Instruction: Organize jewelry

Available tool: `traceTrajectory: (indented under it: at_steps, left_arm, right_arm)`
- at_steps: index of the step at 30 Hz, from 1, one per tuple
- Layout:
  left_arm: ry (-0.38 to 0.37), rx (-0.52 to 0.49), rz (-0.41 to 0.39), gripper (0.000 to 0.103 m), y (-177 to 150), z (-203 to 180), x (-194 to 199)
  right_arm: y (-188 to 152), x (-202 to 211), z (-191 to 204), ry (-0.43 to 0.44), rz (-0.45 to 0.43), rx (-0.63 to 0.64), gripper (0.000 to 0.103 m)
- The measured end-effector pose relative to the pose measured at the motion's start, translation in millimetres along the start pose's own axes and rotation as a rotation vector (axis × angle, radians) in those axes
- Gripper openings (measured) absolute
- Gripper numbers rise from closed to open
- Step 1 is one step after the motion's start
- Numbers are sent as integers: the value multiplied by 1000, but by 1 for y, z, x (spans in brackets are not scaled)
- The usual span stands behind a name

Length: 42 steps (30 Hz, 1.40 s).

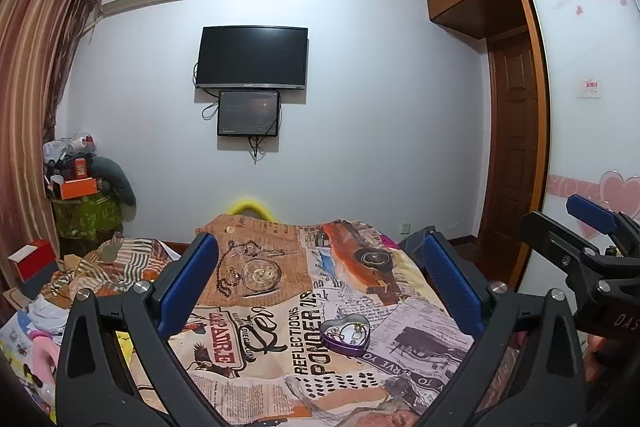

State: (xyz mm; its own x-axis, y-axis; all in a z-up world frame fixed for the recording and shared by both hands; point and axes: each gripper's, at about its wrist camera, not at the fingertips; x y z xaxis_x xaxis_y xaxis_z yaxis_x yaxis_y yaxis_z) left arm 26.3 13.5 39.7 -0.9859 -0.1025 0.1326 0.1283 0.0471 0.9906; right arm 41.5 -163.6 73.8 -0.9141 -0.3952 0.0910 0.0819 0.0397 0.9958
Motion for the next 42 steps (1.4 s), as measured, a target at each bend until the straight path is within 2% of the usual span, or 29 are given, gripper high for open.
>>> traceTrajectory:
  at_steps: [42]
  left_arm:
    - [-28, 17, 40, 103, -4, 5, -15]
  right_arm:
    - [4, -2, -5, -9, 29, -20, 103]
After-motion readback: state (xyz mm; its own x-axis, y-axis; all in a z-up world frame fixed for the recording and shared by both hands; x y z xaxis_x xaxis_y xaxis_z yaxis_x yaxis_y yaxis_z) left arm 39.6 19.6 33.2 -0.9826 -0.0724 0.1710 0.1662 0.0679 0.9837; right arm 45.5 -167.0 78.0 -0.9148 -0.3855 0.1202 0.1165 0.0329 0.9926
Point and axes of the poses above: each gripper's, at about its wrist camera, not at the fingertips, and x roughly against the way its jaws point, z to its left, y to its top, and after that the axes turned 4 degrees about y, right-handed
